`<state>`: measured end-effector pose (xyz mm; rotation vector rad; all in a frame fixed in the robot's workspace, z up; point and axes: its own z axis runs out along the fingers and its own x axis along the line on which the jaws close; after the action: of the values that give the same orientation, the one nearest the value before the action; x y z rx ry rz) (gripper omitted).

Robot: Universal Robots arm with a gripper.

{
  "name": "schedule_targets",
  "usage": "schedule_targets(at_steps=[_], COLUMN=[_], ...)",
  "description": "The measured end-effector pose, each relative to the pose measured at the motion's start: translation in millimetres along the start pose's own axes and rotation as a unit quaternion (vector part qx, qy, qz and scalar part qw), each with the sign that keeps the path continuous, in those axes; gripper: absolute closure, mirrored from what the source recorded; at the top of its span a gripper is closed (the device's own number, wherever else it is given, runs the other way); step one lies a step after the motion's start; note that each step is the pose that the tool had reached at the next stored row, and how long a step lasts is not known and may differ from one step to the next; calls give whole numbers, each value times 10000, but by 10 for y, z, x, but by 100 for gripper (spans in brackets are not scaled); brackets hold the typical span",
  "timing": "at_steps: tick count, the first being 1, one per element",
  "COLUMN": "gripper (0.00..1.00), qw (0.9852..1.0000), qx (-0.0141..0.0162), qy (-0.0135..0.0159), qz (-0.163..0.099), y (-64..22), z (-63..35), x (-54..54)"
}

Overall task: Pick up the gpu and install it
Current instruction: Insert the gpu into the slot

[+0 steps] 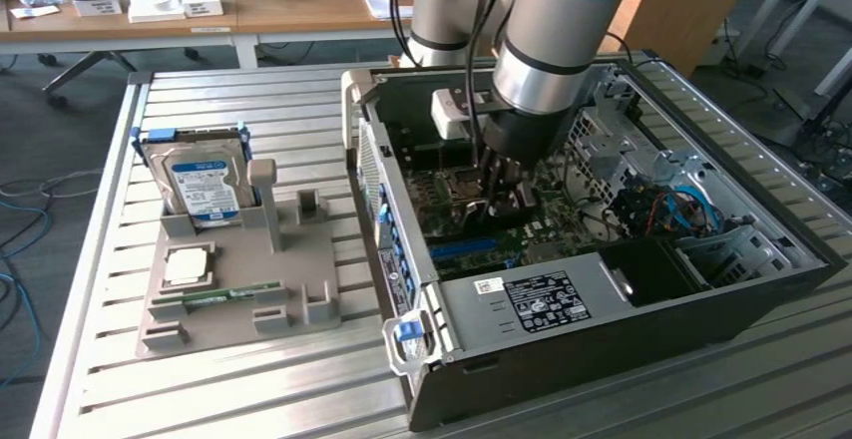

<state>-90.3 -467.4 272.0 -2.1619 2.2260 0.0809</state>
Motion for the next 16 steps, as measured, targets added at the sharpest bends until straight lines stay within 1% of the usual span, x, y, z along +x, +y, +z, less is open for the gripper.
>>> schedule_targets(at_steps=[8, 16], gripper=[73, 73], qw=[10000, 10000], qx=[1, 1], qy=[4, 4], qz=[0, 0], y=[17, 18], z=[57, 79], x=[4, 5])
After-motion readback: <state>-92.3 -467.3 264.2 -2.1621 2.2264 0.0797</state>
